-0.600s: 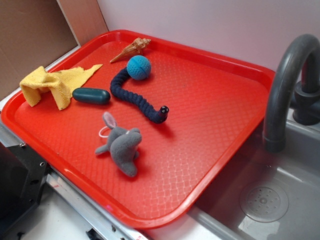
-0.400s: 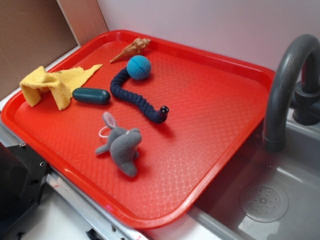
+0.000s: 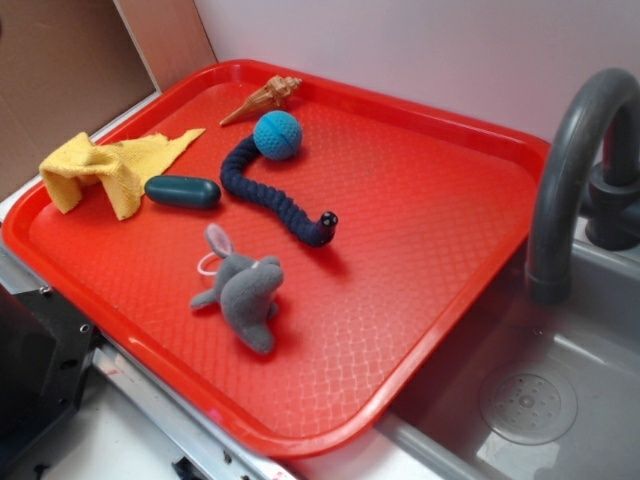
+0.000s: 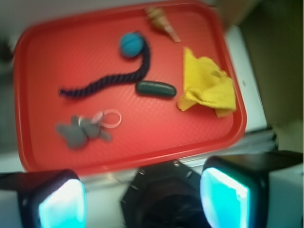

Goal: Grab the gray animal.

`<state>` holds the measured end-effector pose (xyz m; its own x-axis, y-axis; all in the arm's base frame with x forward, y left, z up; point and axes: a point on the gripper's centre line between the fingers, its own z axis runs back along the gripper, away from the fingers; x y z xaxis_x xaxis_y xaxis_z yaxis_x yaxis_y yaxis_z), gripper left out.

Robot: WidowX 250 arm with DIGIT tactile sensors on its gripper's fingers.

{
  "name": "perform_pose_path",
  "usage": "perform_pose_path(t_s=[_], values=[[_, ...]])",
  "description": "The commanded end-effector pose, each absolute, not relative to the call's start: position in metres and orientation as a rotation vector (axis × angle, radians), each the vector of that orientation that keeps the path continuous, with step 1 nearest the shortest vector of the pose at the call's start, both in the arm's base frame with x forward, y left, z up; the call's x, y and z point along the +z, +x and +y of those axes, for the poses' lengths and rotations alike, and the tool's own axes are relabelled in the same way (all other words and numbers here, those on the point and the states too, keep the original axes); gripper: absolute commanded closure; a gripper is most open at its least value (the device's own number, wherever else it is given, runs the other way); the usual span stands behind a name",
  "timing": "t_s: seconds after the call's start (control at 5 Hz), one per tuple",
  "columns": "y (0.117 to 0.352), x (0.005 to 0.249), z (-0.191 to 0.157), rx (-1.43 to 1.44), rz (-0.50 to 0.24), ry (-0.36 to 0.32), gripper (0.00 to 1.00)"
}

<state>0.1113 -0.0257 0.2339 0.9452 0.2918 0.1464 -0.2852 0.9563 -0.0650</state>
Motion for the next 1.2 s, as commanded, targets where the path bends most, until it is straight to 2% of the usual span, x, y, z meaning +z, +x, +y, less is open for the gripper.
perform_pose_path(t_s=[0.0,0.2,0.4,0.6,1.0], values=[[0.125,0.227,-0.058,0.812,-0.079,-0.256,0.0],[0.144,0.206,-0.075,0.991,0.015,-0.342,0.0],[0.159,0.186,-0.088,1.07,0.034,-0.344,0.0],[0.17,0.155,-0.096,1.168,0.033,-0.337,0.0],[0.177,0.103,-0.109,1.193,0.048,-0.278,0.0]])
